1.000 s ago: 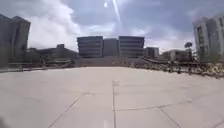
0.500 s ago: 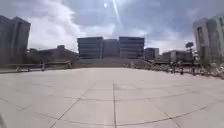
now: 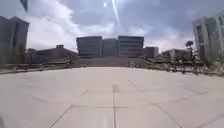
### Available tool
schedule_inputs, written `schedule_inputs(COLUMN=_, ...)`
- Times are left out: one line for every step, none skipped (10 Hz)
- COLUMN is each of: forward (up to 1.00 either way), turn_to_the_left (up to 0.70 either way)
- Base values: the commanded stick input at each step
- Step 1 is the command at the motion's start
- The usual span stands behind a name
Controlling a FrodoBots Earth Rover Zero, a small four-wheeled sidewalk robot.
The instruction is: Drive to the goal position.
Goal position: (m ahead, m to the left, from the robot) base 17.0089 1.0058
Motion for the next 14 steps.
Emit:
schedule_inputs(forward=0.7, turn_to_the_left=0.0)
schedule_inputs(forward=0.7, turn_to_the_left=0.0)
schedule_inputs(forward=0.7, turn_to_the_left=0.0)
schedule_inputs(forward=0.7, turn_to_the_left=0.0)
schedule_inputs(forward=0.7, turn_to_the_left=0.0)
schedule_inputs(forward=0.7, turn_to_the_left=0.0)
schedule_inputs(forward=0.7, turn_to_the_left=0.0)
schedule_inputs(forward=0.7, turn_to_the_left=0.0)
schedule_inputs(forward=0.69, turn_to_the_left=0.0)
schedule_inputs(forward=0.67, turn_to_the_left=0.0)
schedule_inputs(forward=0.67, turn_to_the_left=0.0)
schedule_inputs(forward=0.67, turn_to_the_left=0.0)
schedule_inputs(forward=0.67, turn_to_the_left=0.0)
schedule_inputs(forward=0.67, turn_to_the_left=0.0)
